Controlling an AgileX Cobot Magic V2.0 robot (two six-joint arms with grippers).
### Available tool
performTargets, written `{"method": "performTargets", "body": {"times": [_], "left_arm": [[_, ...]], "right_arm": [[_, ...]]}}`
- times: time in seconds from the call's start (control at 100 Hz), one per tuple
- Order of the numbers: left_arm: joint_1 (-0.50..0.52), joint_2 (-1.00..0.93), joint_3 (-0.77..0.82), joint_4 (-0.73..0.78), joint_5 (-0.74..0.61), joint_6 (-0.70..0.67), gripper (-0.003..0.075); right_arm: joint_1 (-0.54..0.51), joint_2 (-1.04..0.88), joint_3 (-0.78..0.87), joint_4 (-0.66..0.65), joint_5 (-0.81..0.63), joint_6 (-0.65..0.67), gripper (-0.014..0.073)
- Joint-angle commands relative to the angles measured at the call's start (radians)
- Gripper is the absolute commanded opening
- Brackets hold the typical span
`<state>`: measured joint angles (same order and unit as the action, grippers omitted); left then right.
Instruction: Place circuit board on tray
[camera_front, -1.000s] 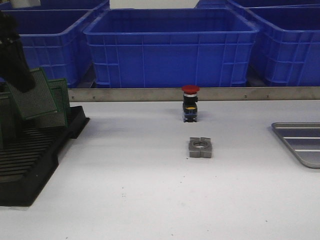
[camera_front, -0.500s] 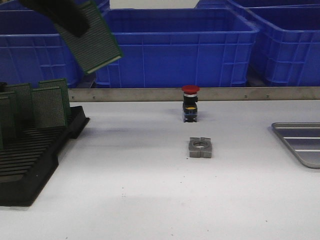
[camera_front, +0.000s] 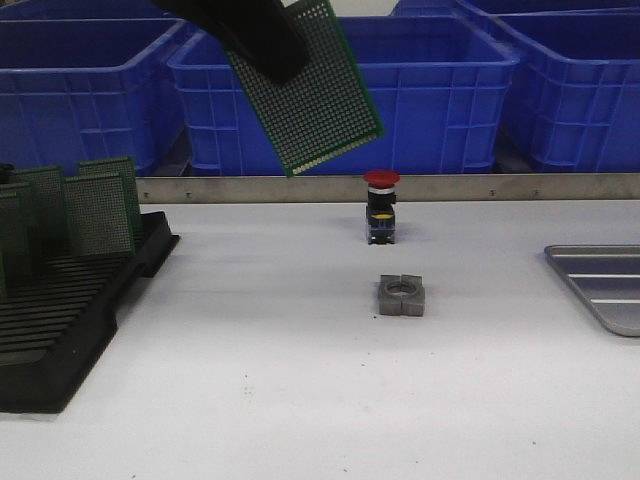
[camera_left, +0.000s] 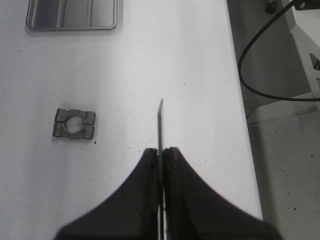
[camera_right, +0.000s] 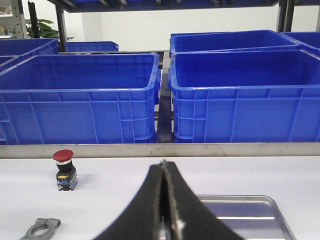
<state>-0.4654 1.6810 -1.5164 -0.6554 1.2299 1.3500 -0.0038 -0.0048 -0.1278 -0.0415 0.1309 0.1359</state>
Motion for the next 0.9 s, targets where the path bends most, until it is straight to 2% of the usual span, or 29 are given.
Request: {"method": "performTargets", "body": {"times": [0.0,0.13,0.2,0.29,0.5,0.57,0.77,0.82,0.89], "left_arm": [[-0.009,-0.048,-0.027,-0.061,0.044,-0.013,-0.0018],[-0.009,-0.048,-0.027,-0.061,0.044,-0.013,-0.0018],[-0.009,-0.048,-0.027,-0.061,0.044,-0.013,-0.0018],[-0.009,-0.048,-0.027,-0.061,0.044,-0.013,-0.0018],[-0.009,-0.048,-0.027,-0.061,0.044,-0.013,-0.0018],[-0.009,-0.048,-0.027,-0.061,0.044,-0.013,-0.0018],[-0.009,-0.048,-0.027,-0.061,0.044,-0.013,-0.0018],[-0.009,-0.048,-0.027,-0.061,0.044,-0.013,-0.0018],[-0.009,-0.048,-0.027,-0.061,0.044,-0.013,-0.0018]], "right_arm": [[-0.001,0.055,-0.134,-0.001,0.100,0.012,-0.0068],[-0.001,0.165,-0.301,-0.001,0.341,0.012,-0.0068],[-0.001,0.227,-0.370,-0.001,0.423,0.012,-0.0068],[-0.001,0.290,-0.426,-0.001,0.466,0.012,-0.0068],[-0.001,0.329,-0.453,0.003,0.456,0.012,-0.0048],[-0.001,0.329,-0.453,0.016,0.459,0.012,0.0027],[-0.001,0.329,-0.453,0.052,0.459,0.012,0.0367],[-0.001,0.329,-0.453,0.055,0.456,0.012,0.0408],[-0.001,0.331,-0.453,0.067,0.450,0.012,0.0416]]}}
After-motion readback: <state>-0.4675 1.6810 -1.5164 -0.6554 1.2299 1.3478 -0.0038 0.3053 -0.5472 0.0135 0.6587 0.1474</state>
